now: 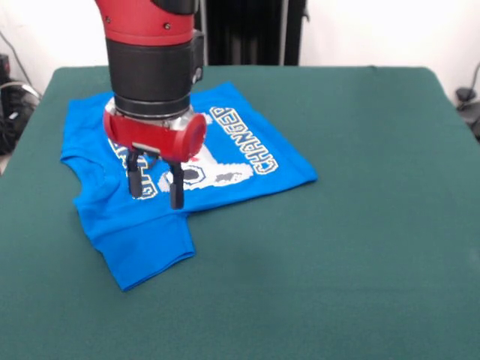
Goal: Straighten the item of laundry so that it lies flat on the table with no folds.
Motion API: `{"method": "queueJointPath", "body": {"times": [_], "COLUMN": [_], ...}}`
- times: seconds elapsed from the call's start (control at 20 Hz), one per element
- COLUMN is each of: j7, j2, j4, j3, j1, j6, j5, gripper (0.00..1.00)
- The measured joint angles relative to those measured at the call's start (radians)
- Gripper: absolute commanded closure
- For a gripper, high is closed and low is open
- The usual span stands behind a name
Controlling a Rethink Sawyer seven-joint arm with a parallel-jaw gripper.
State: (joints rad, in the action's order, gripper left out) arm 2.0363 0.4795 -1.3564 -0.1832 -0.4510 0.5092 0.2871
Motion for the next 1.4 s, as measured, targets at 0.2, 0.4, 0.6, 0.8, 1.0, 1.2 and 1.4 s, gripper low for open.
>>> {"method": "queueJointPath", "body": {"times": [0.2, 0.4, 0.6, 0.8, 1.0, 1.2, 1.4], "j7": [0.000, 0.000, 0.000, 0.000, 0.000, 0.000, 0.000], "j2": [-0.014, -0.020, -0.033, -0.060, -0.084, -0.115, -0.134], "j4": [0.018, 0.029, 0.041, 0.054, 0.062, 0.063, 0.063], "j3": [0.000, 0.000, 0.000, 0.001, 0.004, 0.012, 0.022], "j1": [0.012, 0.022, 0.029, 0.029, 0.029, 0.030, 0.032], "j6": [0.000, 0.000, 0.000, 0.000, 0.000, 0.000, 0.000], "j5": [-0.008, -0.009, -0.009, -0.007, -0.005, -0.002, -0.001], "gripper": [0.00, 0.00, 0.00, 0.00, 0.00, 0.00, 0.00]}}
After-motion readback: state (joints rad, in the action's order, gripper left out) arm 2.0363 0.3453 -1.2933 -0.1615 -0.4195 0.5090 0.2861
